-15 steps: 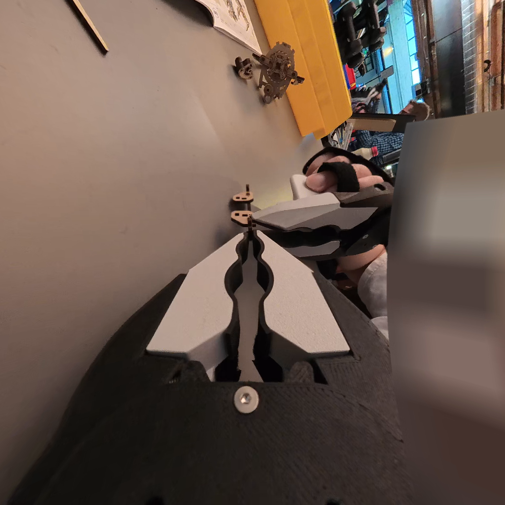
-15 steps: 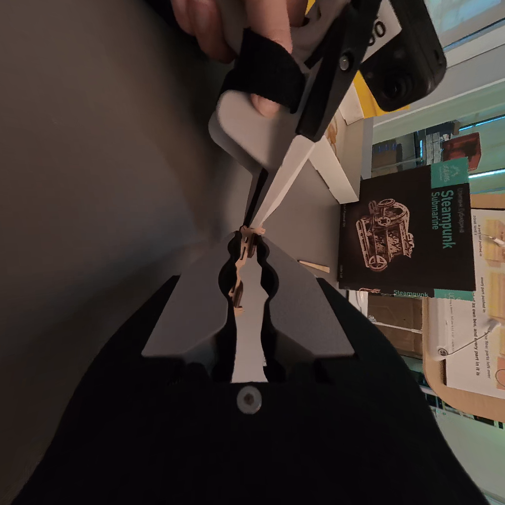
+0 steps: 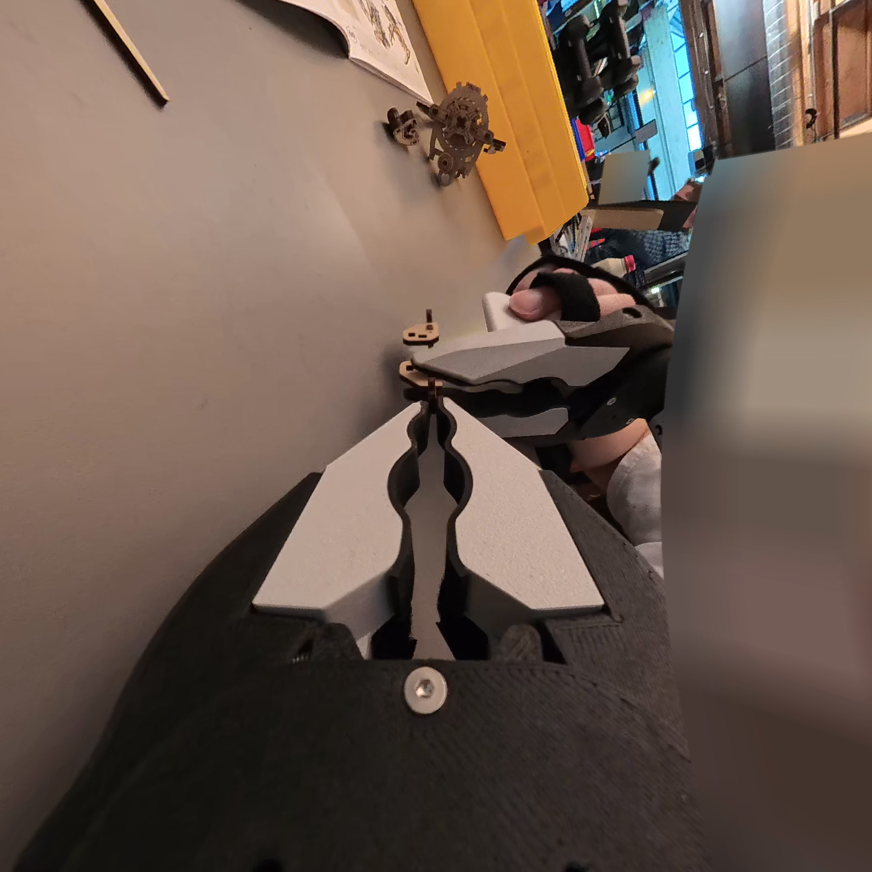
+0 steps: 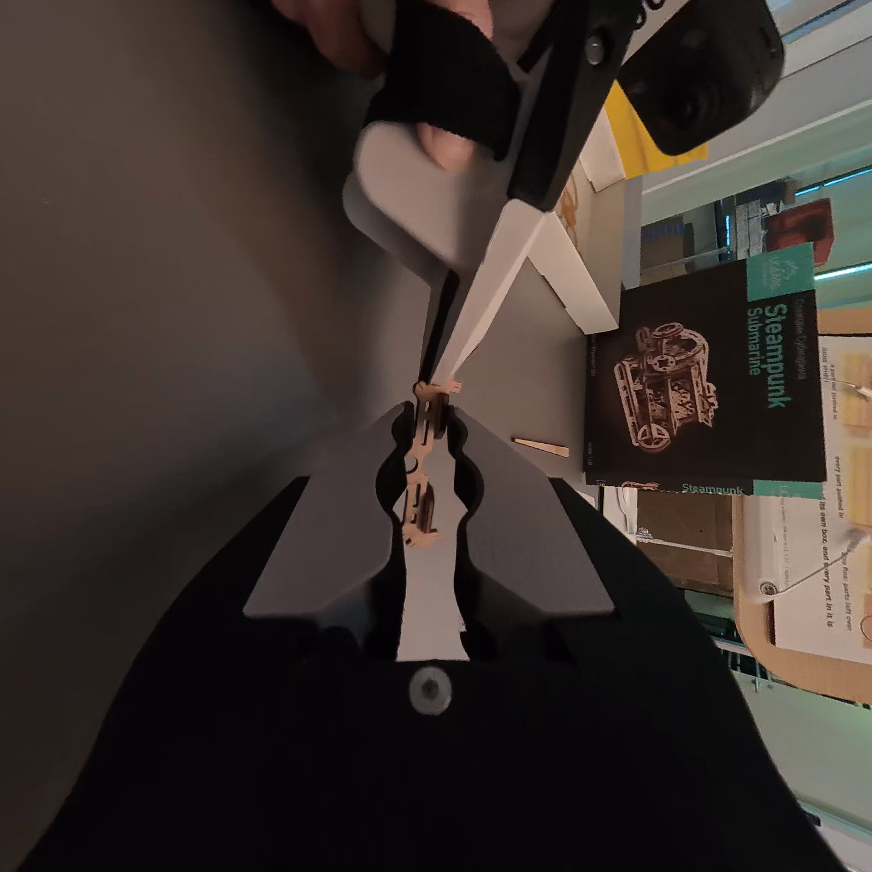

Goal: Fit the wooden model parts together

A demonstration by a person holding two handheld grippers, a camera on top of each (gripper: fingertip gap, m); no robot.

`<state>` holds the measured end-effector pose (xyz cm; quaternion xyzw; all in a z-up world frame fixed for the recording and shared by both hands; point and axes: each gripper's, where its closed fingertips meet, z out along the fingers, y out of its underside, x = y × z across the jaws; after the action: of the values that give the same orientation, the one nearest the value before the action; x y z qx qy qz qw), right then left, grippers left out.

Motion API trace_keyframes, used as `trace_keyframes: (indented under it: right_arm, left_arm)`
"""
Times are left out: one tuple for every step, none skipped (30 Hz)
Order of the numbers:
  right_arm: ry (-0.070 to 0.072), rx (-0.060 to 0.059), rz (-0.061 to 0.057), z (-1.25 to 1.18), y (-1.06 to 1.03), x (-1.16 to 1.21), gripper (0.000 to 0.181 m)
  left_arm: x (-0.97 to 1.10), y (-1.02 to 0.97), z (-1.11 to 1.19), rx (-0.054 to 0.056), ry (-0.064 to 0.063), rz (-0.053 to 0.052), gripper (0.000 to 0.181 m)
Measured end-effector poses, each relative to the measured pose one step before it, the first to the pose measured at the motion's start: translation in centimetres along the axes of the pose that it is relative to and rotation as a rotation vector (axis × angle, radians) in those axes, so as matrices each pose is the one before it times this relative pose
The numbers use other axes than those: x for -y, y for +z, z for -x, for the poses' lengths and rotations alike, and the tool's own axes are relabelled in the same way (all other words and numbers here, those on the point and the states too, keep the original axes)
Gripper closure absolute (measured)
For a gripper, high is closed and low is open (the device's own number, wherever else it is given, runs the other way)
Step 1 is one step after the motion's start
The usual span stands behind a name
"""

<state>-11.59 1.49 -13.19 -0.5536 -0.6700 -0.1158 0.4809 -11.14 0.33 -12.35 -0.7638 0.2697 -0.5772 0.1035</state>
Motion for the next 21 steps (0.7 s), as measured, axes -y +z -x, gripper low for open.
trace_keyframes:
  right_arm:
    - [0.0078,0.0128,0.0087,0.077,0.056,-0.12,0.17]
    - [0.0235,0.0037,0.0002,-0.114,-0.02,-0.03,0.17]
    - [0.0278,0.005,-0.0087,-0.078,-0.037,0.056,0.17]
    - [0.0257,0.0078,-0.0086,-0.007,-0.062,0.049,0.171]
    - [0.0193,0.0039,-0.0056,-0.04,-0.076,0.045,0.171]
    - [0.0133,0.0049,-0.0011,-0.007,-0.022,0.004,0.171]
    - [0.0026,0.0016,0.0057,-0.031,-0.041,-0.017,0.171]
    - [-0.0112,-0.011,0.006,-0.114,-0.023,-0.01,0.171]
    - [0.0027,-0.0026,0.0081,0.018,0.045,-0.028,0.171]
    - [0.0131,0.01,0.0062,0.151,0.095,-0.049,0.171]
    - [0.0153,0.0041,-0.003,0.007,0.016,-0.007,0.171]
    - [0.0201,0.003,-0.0106,-0.078,-0.049,0.076,0.172]
    - [0.0197,0.0072,-0.0073,-0.042,-0.049,0.038,0.171]
    - [0.0201,0.0057,-0.0024,-0.026,-0.02,0.009,0.172]
    - [0.0066,-0.0001,-0.0029,-0.021,-0.004,0.049,0.172]
    - [-0.0148,-0.0075,-0.0081,-0.083,-0.017,0.08,0.172]
    - [-0.0138,-0.0095,-0.0157,-0.107,-0.011,0.122,0.171]
    - [0.008,0.0101,-0.011,0.064,0.026,0.012,0.171]
    - [0.0359,0.0212,-0.0028,0.081,0.026,-0.089,0.171]
    - [0.0406,0.0059,-0.0018,-0.147,-0.031,-0.071,0.17]
    - [0.0169,-0.0049,-0.0004,-0.245,-0.038,-0.099,0.167]
  left_arm:
    - [-0.084,0.062,0.091,0.0124,0.0108,0.0043,0.181]
    - [0.014,0.036,-0.02,0.0054,0.0109,-0.0011,0.181]
    - [0.108,-0.05,-0.057,-0.0005,0.0064,-0.0079,0.181]
    - [0.001,-0.031,-0.059,-0.0052,-0.001,-0.0007,0.181]
    - [0.02,-0.006,-0.068,-0.006,-0.0022,-0.0013,0.181]
    - [0.023,0.0,-0.046,-0.0012,0.0022,-0.0014,0.181]
    - [-0.036,0.034,-0.022,0.0017,0.0054,0.0021,0.181]
    - [0.064,-0.005,-0.033,0.0022,0.0083,-0.0044,0.181]
    - [0.021,-0.01,0.04,0.006,0.0055,-0.002,0.181]
    - [-0.093,0.018,0.11,0.008,-0.0002,0.0046,0.181]
    - [-0.033,0.01,0.04,0.0028,0.0002,0.0019,0.181]
    - [0.081,-0.05,-0.078,-0.0037,0.0031,-0.0053,0.181]
    - [0.052,-0.032,-0.083,-0.0042,0.0025,-0.0041,0.181]
    - [0.04,-0.013,-0.034,-0.0016,0.0012,-0.0022,0.181]
    - [0.029,-0.029,-0.017,-0.001,0.0008,-0.0022,0.181]
    - [0.032,-0.043,-0.041,-0.0031,-0.001,-0.0025,0.181]
    - [0.093,-0.069,-0.045,-0.0053,-0.0028,-0.0059,0.181]
    - [0.009,-0.027,-0.019,-0.0034,-0.0029,-0.0008,0.181]
    - [-0.053,0.03,0.021,0.0026,0.0014,0.003,0.181]
    - [0.062,0.008,-0.042,0.003,0.0115,-0.0042,0.181]
    - [0.053,-0.022,-0.029,0.0051,0.0137,-0.0038,0.181]
